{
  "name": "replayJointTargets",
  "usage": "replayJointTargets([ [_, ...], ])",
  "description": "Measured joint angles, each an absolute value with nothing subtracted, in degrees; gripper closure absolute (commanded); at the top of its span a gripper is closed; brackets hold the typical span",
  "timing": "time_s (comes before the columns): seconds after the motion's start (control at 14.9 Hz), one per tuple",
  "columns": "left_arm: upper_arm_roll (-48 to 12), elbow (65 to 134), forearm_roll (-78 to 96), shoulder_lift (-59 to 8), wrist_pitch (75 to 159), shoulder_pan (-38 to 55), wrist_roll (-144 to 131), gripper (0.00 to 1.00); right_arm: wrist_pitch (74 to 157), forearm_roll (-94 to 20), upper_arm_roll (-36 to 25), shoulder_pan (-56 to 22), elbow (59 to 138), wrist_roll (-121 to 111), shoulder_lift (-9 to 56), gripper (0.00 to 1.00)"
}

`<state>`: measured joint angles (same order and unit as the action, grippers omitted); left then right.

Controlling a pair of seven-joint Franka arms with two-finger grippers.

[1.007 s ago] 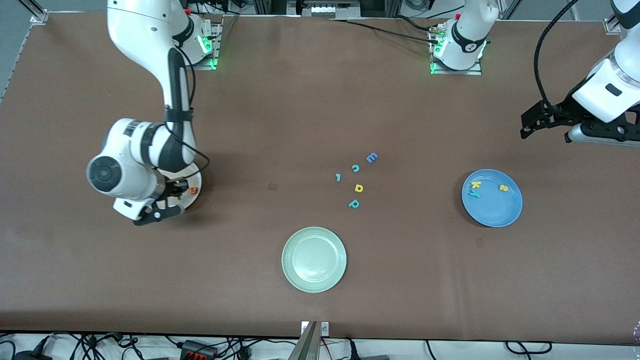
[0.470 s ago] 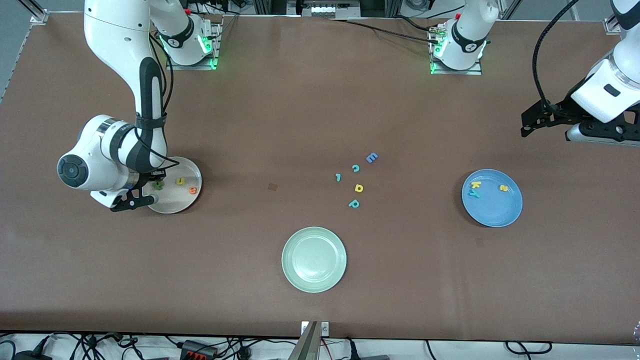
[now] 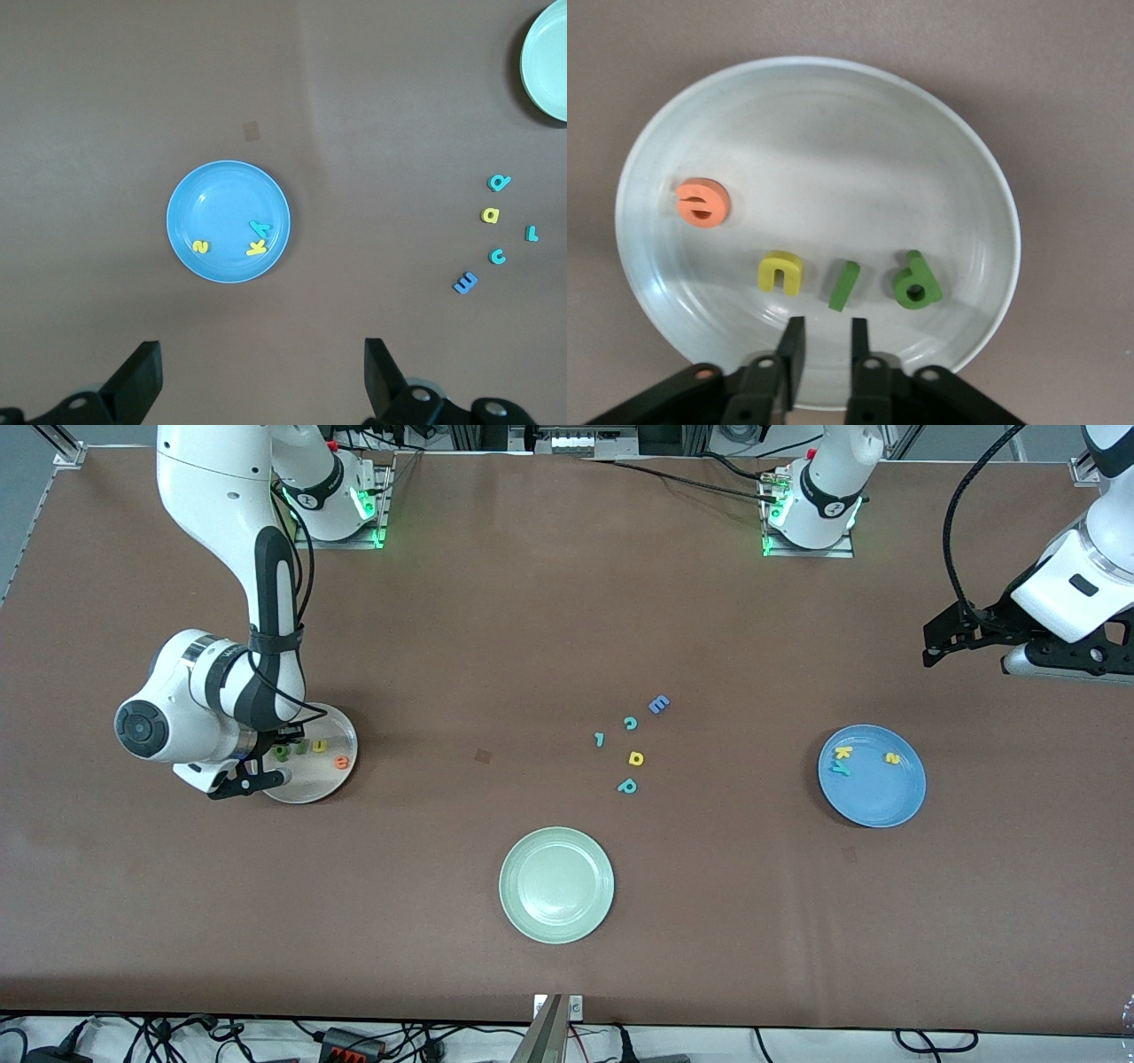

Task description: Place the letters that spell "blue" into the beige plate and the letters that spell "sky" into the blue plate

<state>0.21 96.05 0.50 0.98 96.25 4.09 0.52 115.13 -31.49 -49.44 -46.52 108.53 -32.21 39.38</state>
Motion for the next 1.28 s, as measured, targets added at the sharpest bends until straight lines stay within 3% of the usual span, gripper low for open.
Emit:
replayJointTargets([
  [0.54,0.1,96.1,0.5,1.0,96.0,4.1,0.5,0.00,115.2,-31.6,-50.3,-46.0,104.6,-32.2,39.3,0.00],
  [0.94,0.1,96.0,0.5,1.0,96.0,4.1,0.5,0.00,114.4,-37.7,-49.7,-46.1,98.1,-27.3,38.7,0.00],
  [1.07,0.1,96.1,0.5,1.0,96.0,4.1,0.5,0.00,114.1,-35.7,-45.9,-44.1,97.1,-21.4,36.2,0.00],
  [1.28,0.1,96.1,0.5,1.0,96.0,4.1,0.5,0.00,113.9,-23.1,-36.7,-38.7,96.2,-10.4,30.3,0.00],
])
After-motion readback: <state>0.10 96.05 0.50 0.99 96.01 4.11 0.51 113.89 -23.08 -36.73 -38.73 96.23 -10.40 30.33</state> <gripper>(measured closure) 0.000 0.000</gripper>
